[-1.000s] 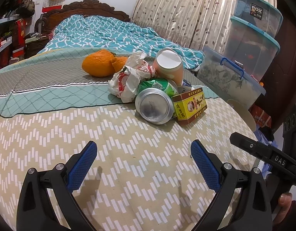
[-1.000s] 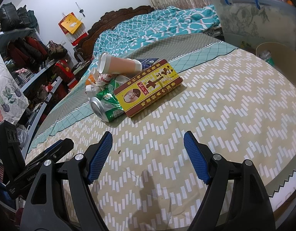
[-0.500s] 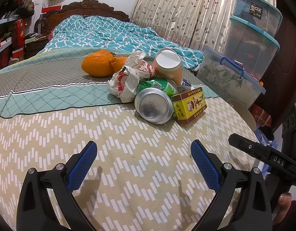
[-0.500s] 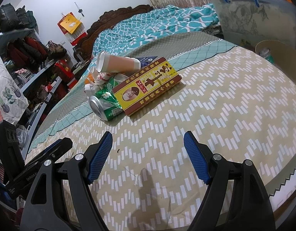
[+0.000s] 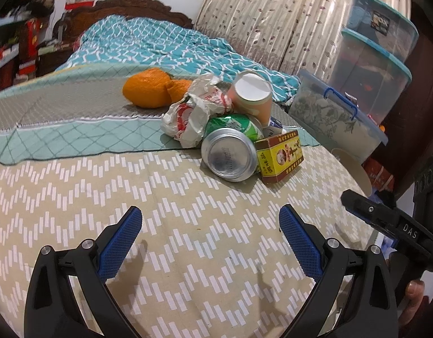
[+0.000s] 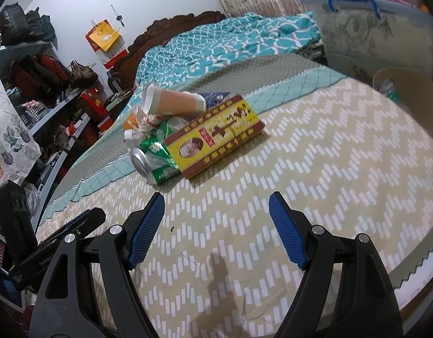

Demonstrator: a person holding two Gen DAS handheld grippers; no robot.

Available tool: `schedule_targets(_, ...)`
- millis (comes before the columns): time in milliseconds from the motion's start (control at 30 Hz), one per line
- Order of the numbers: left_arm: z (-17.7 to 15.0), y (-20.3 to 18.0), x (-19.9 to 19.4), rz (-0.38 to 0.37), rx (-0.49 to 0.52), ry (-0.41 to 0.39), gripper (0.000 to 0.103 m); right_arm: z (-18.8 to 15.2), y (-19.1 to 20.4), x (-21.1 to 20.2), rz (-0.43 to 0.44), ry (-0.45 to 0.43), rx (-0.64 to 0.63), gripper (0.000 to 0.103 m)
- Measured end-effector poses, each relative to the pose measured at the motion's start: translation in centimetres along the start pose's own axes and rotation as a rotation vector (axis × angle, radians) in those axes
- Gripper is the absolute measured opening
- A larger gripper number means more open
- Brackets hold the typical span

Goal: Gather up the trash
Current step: 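Push the right gripper into the trash pile, spreading the items apart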

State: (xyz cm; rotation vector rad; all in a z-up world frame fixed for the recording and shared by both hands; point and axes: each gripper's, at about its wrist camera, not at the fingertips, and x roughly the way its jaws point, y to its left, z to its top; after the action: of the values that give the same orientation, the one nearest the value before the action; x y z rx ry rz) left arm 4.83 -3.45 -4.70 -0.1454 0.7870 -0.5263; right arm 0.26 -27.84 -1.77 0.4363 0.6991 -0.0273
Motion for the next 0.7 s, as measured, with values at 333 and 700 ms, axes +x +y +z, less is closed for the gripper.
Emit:
schedule_targets(333,0.0,0.2,-0.2,0.005,0.005,-0.001,0.093,9.9,1.5,5.3,0.044,0.02,-0.093,0.076)
schedule_targets(700,0.2,1.2,-0.5,0.014,-0.043,-0.001,0.091,18.6,0.9,21.1,0.072,0.387,0.081,0.076)
